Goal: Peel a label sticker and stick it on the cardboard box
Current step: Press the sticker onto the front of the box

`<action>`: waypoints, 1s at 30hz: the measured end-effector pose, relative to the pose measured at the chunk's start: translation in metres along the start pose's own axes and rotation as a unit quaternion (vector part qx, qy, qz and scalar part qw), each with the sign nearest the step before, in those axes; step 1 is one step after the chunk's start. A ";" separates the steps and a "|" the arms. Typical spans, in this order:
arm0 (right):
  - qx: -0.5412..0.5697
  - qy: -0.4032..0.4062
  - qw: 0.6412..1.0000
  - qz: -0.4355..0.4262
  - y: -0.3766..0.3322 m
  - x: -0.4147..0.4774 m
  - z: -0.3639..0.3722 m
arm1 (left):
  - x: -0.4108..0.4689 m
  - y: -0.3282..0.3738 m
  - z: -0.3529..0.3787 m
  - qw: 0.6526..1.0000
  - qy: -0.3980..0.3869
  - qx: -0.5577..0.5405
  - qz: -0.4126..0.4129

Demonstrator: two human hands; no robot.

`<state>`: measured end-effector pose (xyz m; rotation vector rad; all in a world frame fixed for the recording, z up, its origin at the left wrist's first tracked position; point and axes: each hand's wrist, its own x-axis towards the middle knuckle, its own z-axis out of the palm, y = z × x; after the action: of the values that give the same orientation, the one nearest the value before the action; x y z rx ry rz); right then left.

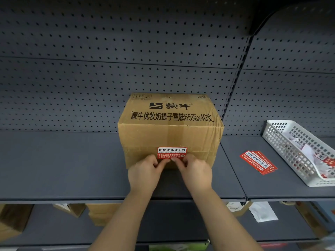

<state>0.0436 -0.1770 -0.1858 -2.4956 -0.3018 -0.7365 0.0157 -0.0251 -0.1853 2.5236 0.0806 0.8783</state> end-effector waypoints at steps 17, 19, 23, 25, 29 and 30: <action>-0.242 -0.072 0.913 -0.320 0.029 -0.011 -0.021 | -0.014 -0.027 -0.003 0.910 -0.082 0.252 0.320; -0.269 -0.095 0.901 -0.326 0.033 -0.005 -0.021 | -0.005 -0.033 -0.001 0.890 -0.108 0.301 0.324; -0.314 -0.089 0.891 -0.315 0.045 0.001 -0.028 | 0.003 -0.045 -0.009 0.882 -0.104 0.330 0.321; -0.314 -0.077 0.901 -0.288 0.055 -0.001 -0.036 | 0.002 -0.053 -0.018 0.897 -0.093 0.318 0.292; -0.292 -0.063 0.923 -0.242 0.064 -0.011 -0.051 | -0.009 -0.057 -0.032 0.931 -0.071 0.275 0.229; -0.284 -0.065 0.924 -0.248 0.059 -0.013 -0.050 | -0.011 -0.052 -0.032 0.932 -0.072 0.268 0.233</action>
<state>0.0309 -0.2543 -0.1816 -3.0635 -0.9062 -0.9611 -0.0073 0.0322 -0.1926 3.1886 -0.3957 0.9356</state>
